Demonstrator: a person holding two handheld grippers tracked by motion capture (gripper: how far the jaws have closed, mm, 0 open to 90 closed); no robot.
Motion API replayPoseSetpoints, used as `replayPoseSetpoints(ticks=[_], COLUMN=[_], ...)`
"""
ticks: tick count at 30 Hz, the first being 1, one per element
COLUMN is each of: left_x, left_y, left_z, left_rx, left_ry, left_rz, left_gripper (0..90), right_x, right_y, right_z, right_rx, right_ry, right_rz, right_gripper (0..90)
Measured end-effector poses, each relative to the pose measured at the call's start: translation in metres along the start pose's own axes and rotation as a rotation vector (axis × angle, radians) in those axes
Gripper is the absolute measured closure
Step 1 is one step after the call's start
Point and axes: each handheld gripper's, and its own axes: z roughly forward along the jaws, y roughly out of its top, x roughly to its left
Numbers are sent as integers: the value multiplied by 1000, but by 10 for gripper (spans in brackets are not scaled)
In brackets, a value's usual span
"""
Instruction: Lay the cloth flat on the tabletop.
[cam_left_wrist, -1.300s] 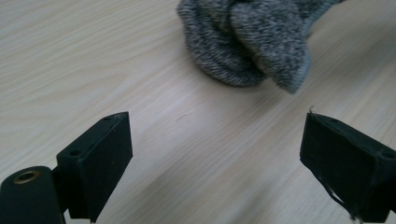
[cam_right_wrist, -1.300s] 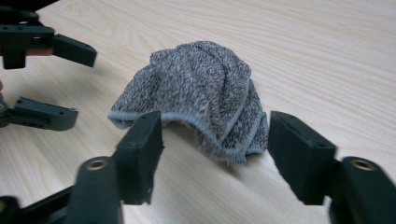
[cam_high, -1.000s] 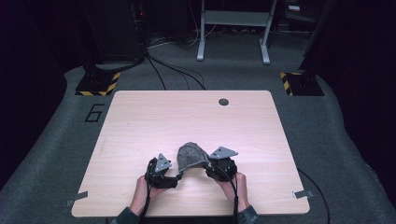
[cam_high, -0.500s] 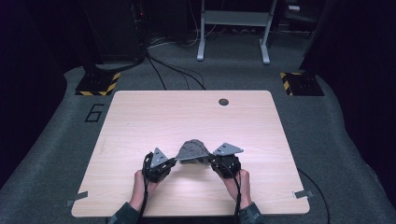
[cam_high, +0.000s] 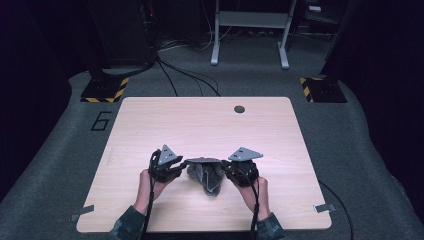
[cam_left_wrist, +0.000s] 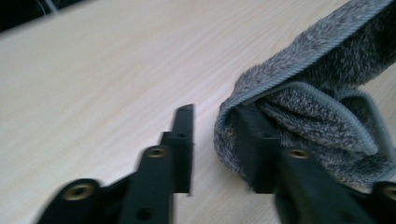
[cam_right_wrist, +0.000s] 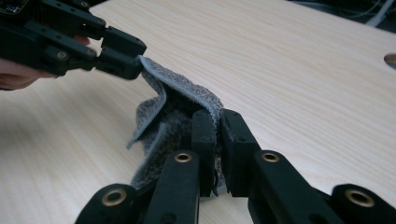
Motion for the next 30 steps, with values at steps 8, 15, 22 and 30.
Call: replayPoseSetpoints(ticks=[8,15,22,30], left_x=[-13,-46,-60,-53], left_y=[-17,-15,-10,-14], left_z=[-4,-5,3,9], left_rx=[-9,-17,-19,-12], left_ry=[-16,-40,-23,22], left_rz=[-75,-20,-7,-5], left_gripper=[320,292,285,634], right_x=[-5,-3,-2,-3], right_y=[-11,-11,-10,-12], right_z=[13,16,19,18], right_rx=[34,34,29,31], right_ry=[-46,-62,-62,-65], right_rz=[17,8,1,2], right_gripper=[843,838,831,833])
